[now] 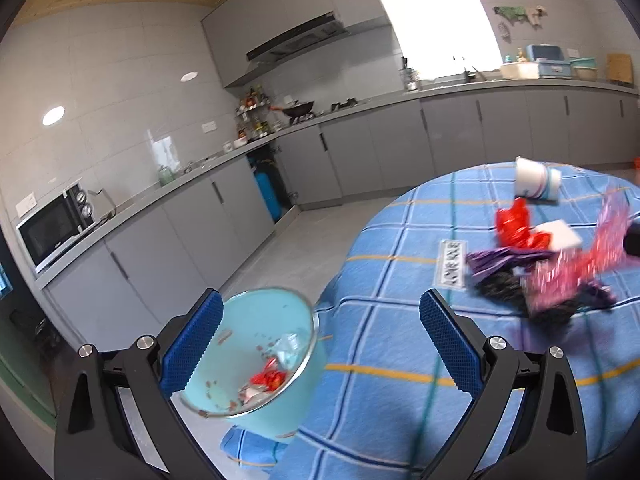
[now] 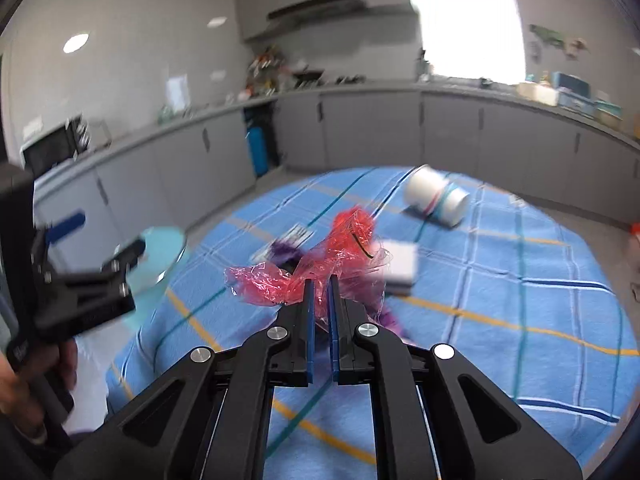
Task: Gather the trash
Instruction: 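Grasp the pink plastic bag with the right gripper while the left gripper grasps the black scrubber, then lift and carry the black scrubber and pink bag over the bucket with both grippers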
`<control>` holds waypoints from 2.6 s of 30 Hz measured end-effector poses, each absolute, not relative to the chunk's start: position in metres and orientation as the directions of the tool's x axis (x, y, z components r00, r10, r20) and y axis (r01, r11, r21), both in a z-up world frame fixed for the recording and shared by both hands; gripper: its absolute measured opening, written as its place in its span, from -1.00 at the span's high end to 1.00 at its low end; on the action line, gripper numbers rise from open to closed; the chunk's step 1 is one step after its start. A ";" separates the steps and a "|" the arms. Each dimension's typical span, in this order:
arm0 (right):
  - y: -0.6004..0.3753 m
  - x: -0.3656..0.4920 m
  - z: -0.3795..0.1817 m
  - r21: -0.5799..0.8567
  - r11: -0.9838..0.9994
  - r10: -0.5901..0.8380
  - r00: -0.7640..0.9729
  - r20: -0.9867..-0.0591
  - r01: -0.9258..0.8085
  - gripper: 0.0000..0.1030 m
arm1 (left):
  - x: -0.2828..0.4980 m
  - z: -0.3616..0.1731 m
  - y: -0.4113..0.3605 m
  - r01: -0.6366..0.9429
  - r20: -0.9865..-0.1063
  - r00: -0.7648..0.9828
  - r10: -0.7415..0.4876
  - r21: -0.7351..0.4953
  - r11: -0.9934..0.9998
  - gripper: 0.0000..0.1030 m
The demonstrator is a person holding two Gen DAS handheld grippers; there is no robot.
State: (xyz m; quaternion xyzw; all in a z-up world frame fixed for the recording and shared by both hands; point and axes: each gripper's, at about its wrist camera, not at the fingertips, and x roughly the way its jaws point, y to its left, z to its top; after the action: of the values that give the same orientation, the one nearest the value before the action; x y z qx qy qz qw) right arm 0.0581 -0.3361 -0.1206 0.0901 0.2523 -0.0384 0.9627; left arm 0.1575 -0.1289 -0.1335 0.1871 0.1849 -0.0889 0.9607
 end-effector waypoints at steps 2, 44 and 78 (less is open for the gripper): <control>-0.346 0.050 -0.115 0.143 0.973 -0.092 0.876 -0.474 0.179 0.87 | 0.154 -0.131 -0.141 0.266 -0.388 0.912 -0.130 0.321 0.909 -0.88; -0.407 0.028 -0.159 0.110 0.927 -0.263 0.830 -0.492 0.359 0.87 | 0.111 -0.142 -0.228 0.577 -0.499 0.779 -0.378 0.337 0.744 0.79; -0.377 0.048 -0.106 0.114 0.950 -0.222 0.887 -0.405 0.290 0.87 | 0.130 -0.090 -0.163 0.386 -0.367 0.885 -0.287 0.232 0.893 0.79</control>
State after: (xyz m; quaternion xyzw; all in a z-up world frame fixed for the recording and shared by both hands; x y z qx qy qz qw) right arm 0.0480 -0.3774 -0.1063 0.0861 0.1974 -0.1325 0.9675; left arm 0.1303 -0.1630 -0.0897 0.1510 0.1640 -0.1755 0.9589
